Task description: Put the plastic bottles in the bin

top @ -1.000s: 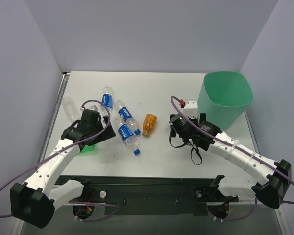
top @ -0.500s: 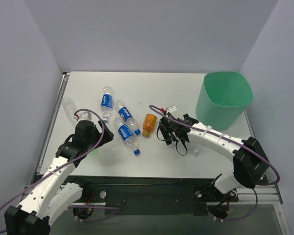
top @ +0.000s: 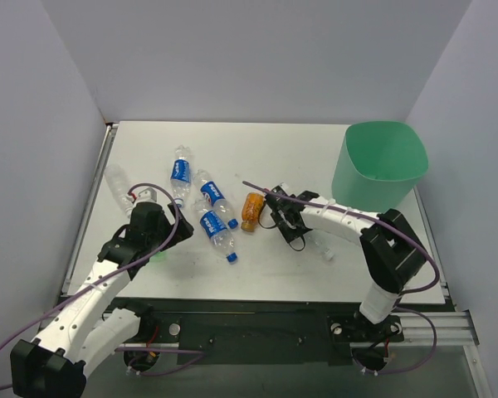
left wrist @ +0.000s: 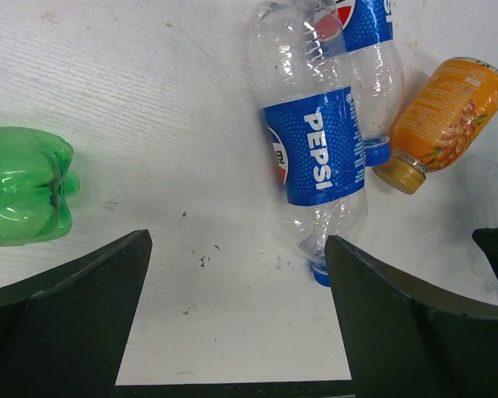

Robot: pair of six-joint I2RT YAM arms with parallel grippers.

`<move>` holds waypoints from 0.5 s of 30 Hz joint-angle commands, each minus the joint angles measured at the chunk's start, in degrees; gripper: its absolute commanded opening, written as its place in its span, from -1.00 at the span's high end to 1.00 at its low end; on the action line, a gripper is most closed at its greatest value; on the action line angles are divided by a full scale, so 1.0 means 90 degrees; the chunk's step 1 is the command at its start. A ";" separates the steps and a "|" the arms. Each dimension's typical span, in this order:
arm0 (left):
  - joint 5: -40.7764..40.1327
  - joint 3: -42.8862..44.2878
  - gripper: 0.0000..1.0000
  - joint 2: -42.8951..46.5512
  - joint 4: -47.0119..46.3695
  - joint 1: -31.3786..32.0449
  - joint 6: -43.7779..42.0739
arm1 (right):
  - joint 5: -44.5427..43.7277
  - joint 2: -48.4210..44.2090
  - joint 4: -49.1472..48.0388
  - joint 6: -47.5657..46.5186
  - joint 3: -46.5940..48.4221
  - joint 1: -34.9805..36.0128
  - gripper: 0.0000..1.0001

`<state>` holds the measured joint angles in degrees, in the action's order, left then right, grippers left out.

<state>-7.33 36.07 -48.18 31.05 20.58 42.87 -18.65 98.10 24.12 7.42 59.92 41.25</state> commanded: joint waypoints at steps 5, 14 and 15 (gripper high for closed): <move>-0.0113 0.0435 -0.94 -0.0125 -0.0061 0.0028 -0.0154 | 0.0120 -0.1571 0.1059 -0.0033 0.1337 -0.0014 0.22; 0.0014 0.0777 -0.94 -0.0593 -0.0003 0.0028 -0.0262 | -0.0046 -0.2834 0.0623 -0.0287 0.3653 -0.1252 0.19; 0.0033 0.0806 -0.94 -0.0652 -0.0002 0.0028 -0.0242 | -0.0037 -0.2892 0.0466 -0.0268 0.3722 -0.1592 0.18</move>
<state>-7.49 39.70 -52.38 31.46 20.58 41.41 -16.47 74.02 30.06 5.89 89.34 33.67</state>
